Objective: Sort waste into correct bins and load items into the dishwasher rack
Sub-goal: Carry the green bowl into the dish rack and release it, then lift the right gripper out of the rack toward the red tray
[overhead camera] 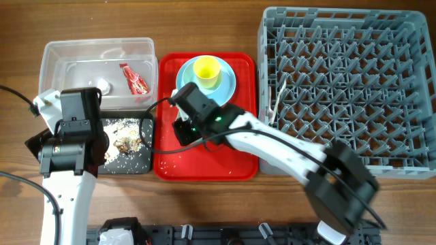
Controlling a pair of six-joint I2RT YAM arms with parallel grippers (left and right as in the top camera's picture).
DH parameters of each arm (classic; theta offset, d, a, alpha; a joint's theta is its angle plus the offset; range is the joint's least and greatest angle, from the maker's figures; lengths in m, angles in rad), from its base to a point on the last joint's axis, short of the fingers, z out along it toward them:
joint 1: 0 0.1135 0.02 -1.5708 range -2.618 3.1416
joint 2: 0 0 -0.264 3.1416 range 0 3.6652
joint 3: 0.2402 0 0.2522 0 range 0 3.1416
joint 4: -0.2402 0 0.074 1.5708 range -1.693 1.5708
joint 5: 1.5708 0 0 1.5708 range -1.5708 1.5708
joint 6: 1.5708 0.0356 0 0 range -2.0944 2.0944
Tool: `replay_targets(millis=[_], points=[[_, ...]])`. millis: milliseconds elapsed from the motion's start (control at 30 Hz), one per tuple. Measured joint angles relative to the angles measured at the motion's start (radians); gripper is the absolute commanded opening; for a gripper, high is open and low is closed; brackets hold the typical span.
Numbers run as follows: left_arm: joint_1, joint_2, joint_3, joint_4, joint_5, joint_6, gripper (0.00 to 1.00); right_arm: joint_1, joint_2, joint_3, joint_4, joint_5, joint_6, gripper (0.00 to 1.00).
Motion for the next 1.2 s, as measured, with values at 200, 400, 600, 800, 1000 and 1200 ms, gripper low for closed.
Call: replay_targets(millis=[200, 400, 600, 800, 1000, 1200], points=[[0.0, 0.0, 0.0, -0.001, 0.0, 0.0, 1.0, -0.324, -0.49, 0.0, 0.021, -0.1, 0.0, 0.04], [0.0, 0.0, 0.0, 0.0, -0.001, 0.002, 1.0, -0.883, -0.379, -0.001, 0.266, -0.722, 0.03, 0.04], [0.0, 0.001, 0.0, -0.002, -0.005, 0.003, 1.0, -1.053, 0.044, -0.01, 0.853, -1.126, 0.308, 0.04], [0.0, 0.001, 0.0, -0.002, -0.007, 0.003, 1.0, -1.144, 0.359, -0.007, 1.247, -1.201, 0.603, 0.09], [0.0, 0.001, 0.0, -0.002, -0.007, 0.003, 1.0, -1.247, 0.438, -0.011, 1.572, -1.263, 0.819, 0.66], [0.0, 0.001, 0.0, -0.003, -0.007, 0.003, 1.0, -1.421, 0.435, -0.008, 2.032, -1.327, 1.392, 0.65]])
